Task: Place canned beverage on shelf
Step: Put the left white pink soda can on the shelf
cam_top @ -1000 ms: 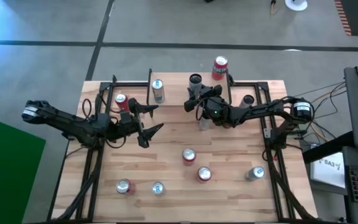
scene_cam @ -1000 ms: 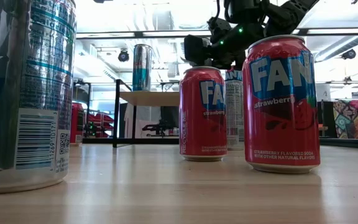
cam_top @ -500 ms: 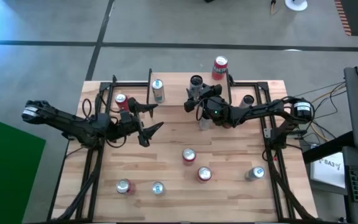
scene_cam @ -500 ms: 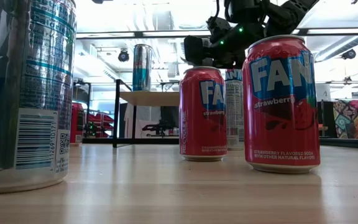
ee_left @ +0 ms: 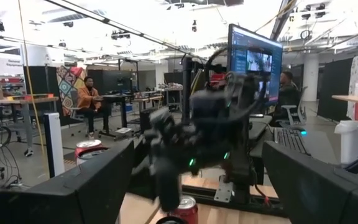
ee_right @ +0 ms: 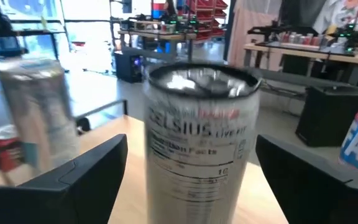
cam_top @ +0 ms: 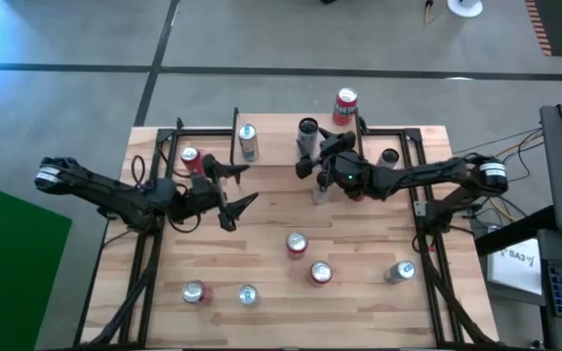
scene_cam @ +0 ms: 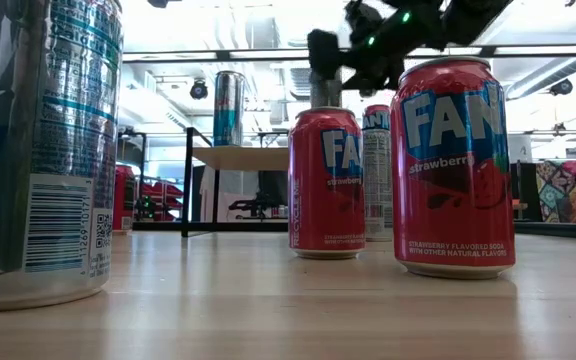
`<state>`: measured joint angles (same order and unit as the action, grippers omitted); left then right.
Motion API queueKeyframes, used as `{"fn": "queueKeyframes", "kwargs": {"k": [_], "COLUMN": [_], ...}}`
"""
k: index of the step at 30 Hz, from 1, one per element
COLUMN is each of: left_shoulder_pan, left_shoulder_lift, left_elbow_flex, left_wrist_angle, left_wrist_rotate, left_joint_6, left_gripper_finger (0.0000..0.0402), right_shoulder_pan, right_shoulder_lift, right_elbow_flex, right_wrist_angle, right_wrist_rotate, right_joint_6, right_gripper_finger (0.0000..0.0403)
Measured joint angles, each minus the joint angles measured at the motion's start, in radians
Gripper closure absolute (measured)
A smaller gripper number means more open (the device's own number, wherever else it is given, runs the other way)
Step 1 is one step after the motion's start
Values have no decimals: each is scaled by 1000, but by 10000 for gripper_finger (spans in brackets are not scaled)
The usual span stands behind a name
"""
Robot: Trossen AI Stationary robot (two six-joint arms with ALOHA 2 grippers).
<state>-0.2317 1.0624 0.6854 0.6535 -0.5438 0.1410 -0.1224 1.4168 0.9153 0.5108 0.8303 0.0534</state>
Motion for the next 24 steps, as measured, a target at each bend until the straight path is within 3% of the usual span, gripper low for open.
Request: {"fn": "queueKeyframes", "kwargs": {"k": [7, 13, 16, 24], "left_shoulder_pan": [0, 0, 0, 0], "left_shoulder_lift": [17, 17, 17, 19], "left_elbow_flex": [0, 0, 0, 0], "left_wrist_angle": [0, 1, 1, 1], "left_wrist_rotate": [-24, -24, -24, -24], "left_joint_6": [6, 7, 7, -10], "left_gripper_finger": [63, 63, 63, 63], "right_shoulder_pan": [77, 96, 96, 96], "right_shoulder_lift": [-176, -300, -311, -251], "right_elbow_flex": [0, 73, 138, 345], "right_wrist_angle": [-199, -439, -591, -935], "right_wrist_rotate": [-8, -172, -238, -246], "right_joint_6": [65, 143, 174, 171], "right_gripper_finger": [58, 79, 105, 215]}}
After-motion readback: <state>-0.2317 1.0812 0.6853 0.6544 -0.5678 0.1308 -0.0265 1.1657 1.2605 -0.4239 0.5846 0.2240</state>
